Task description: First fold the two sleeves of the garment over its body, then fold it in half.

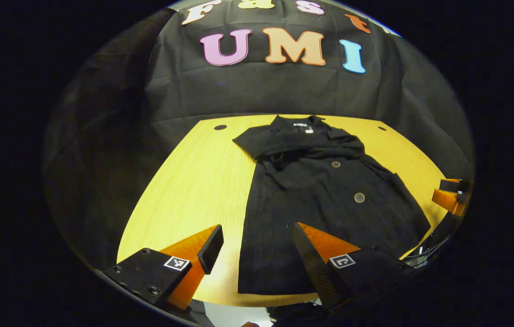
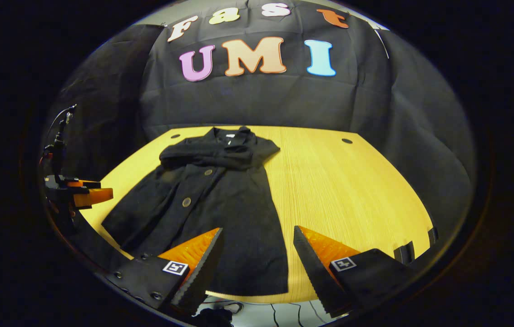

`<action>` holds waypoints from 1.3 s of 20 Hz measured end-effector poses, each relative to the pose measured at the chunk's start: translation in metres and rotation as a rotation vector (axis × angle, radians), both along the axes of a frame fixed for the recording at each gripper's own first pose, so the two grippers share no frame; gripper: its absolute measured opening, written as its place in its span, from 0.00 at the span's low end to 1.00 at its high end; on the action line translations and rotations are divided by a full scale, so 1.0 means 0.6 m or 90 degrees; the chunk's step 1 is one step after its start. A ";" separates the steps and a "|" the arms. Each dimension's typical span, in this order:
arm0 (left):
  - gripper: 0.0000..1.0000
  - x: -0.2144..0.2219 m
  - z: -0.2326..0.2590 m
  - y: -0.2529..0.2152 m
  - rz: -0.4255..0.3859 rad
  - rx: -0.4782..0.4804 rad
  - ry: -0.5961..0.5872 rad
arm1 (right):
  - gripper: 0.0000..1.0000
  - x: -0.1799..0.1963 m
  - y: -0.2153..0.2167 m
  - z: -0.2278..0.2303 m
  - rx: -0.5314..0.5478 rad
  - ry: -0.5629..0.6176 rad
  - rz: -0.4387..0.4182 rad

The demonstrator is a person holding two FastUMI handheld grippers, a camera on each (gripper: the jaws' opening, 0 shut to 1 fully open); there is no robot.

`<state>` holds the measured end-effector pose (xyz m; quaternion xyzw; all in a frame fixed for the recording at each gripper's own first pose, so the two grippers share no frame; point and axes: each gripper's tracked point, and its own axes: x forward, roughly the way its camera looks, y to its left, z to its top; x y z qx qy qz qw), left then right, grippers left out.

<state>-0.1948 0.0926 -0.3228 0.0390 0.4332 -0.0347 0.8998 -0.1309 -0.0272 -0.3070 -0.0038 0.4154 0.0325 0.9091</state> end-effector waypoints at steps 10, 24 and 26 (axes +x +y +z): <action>0.96 -0.073 -0.064 0.007 0.022 -0.002 0.069 | 0.98 -0.066 -0.025 -0.070 -0.036 0.081 0.009; 0.38 -0.091 -0.081 -0.038 -0.017 -0.052 0.050 | 0.07 -0.093 0.009 -0.112 0.005 0.109 0.037; 0.05 -0.101 -0.082 -0.036 -0.002 -0.055 0.038 | 0.06 -0.110 0.015 -0.109 0.012 0.113 0.044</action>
